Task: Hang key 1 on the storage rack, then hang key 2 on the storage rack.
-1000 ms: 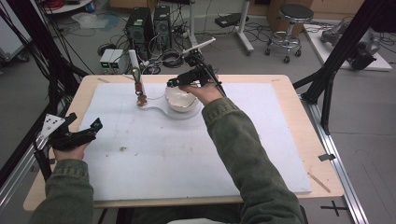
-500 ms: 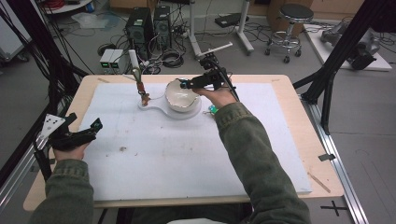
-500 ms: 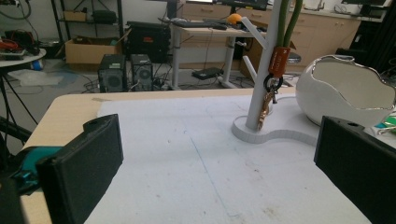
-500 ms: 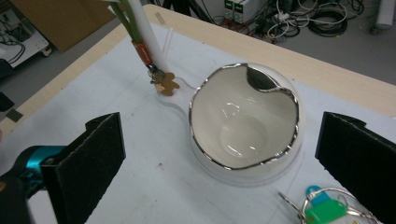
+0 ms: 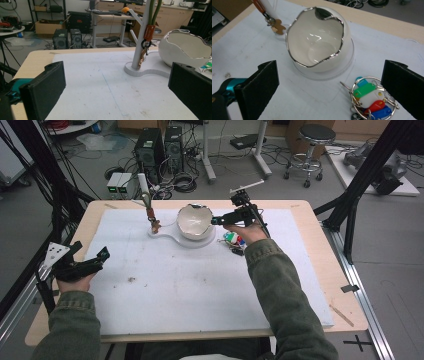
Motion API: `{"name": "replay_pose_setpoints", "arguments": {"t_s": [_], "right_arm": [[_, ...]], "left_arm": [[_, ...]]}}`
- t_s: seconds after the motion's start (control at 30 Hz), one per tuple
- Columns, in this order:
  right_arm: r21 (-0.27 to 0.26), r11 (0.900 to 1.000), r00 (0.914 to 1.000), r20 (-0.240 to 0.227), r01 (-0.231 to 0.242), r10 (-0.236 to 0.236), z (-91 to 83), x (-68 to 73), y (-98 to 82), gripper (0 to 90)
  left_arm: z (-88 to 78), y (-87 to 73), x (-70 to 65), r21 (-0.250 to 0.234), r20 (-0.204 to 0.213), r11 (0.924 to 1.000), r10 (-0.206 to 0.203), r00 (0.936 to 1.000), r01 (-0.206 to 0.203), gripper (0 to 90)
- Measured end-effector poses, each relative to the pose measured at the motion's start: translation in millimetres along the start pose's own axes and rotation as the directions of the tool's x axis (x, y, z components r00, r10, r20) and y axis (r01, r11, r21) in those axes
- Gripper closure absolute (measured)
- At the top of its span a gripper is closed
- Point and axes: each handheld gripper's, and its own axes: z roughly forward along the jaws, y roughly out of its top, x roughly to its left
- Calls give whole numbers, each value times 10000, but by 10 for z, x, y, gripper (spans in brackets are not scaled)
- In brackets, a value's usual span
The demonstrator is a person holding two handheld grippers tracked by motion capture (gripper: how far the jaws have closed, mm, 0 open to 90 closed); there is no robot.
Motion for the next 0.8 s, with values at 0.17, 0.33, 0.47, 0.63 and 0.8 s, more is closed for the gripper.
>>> {"name": "replay_pose_setpoints", "arguments": {"t_s": [0.17,0.33,0.47,0.63,0.8], "right_arm": [[117,9998,9998,150,-156,154,36,-141,-111,7],[186,9992,9991,239,-359,355,62,-260,-200,7],[265,9985,9985,257,-483,476,72,-336,-250,7],[334,9980,9981,340,-533,521,82,-398,-281,8],[454,9978,9982,367,-482,465,112,-443,-293,9]], "left_arm": [[4,-3,4,24,-24,10000,-15,10000,15,17],[5,-3,2,20,-26,10000,-4,10000,4,17],[5,-3,3,25,-31,10000,-5,10000,5,17],[4,-3,2,21,-33,10000,-1,10000,1,17],[3,-3,3,29,-39,10000,1,10000,-1,17]]}}
